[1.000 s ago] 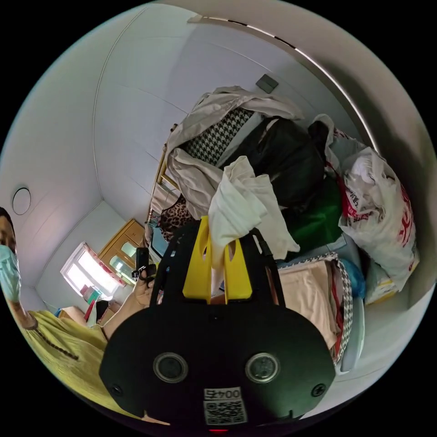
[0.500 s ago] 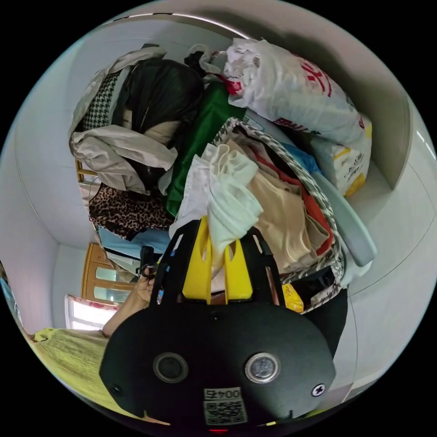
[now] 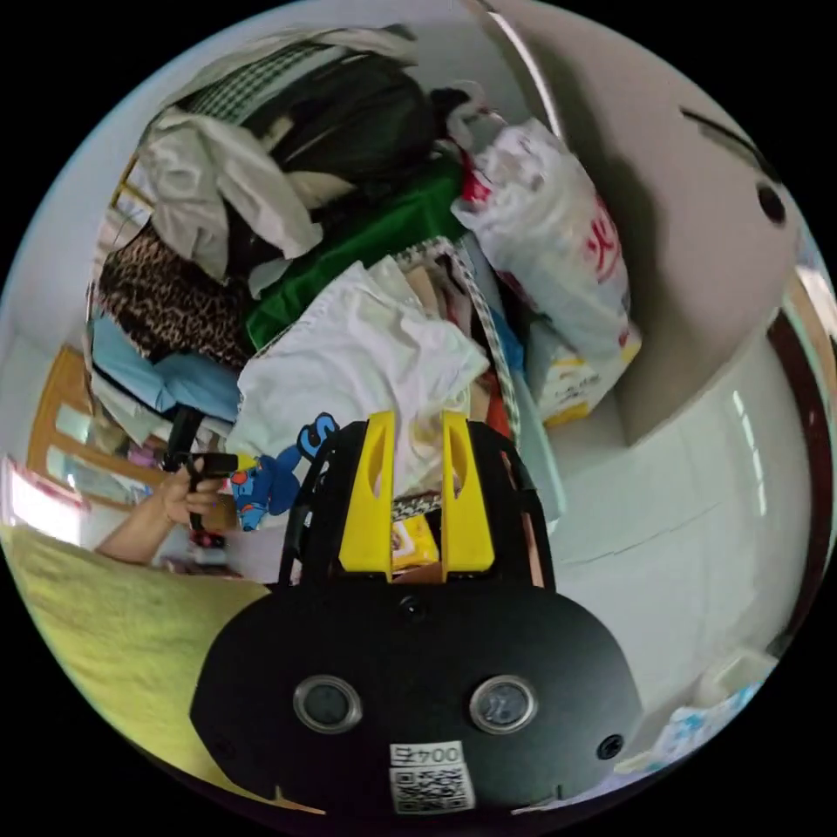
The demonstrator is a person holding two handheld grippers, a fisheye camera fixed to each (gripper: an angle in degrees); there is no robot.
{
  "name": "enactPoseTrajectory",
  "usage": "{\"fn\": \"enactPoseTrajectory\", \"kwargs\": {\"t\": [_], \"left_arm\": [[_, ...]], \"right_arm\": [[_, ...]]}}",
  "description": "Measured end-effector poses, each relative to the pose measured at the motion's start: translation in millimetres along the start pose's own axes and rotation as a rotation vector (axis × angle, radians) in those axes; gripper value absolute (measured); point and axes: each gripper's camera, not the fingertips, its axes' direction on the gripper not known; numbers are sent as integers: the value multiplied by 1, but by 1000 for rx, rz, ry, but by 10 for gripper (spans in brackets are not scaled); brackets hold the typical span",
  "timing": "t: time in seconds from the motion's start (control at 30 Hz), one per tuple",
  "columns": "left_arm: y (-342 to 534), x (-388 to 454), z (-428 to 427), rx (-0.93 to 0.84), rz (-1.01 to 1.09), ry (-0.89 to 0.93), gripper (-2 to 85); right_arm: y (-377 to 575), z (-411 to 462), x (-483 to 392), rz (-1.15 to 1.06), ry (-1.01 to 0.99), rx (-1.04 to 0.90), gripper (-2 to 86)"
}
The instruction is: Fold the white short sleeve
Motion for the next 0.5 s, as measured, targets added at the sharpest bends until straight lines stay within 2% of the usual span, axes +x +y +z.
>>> {"fn": "enactPoseTrajectory", "kwargs": {"t": [0.13, 0.3, 0.4, 0.5], "left_arm": [[32, 9, 6, 110, 38, -11, 31], [70, 15, 14, 223, 9, 2, 32], [92, 36, 26, 254, 19, -128, 29], [113, 71, 47, 275, 77, -342, 29]], "right_arm": [[-77, -5, -72, -331, -107, -51, 99], [-165, 42, -193, -729, -241, -230, 111], [-204, 81, -272, -946, -271, -352, 117], [-230, 116, -338, -1115, -308, -479, 122]]}}
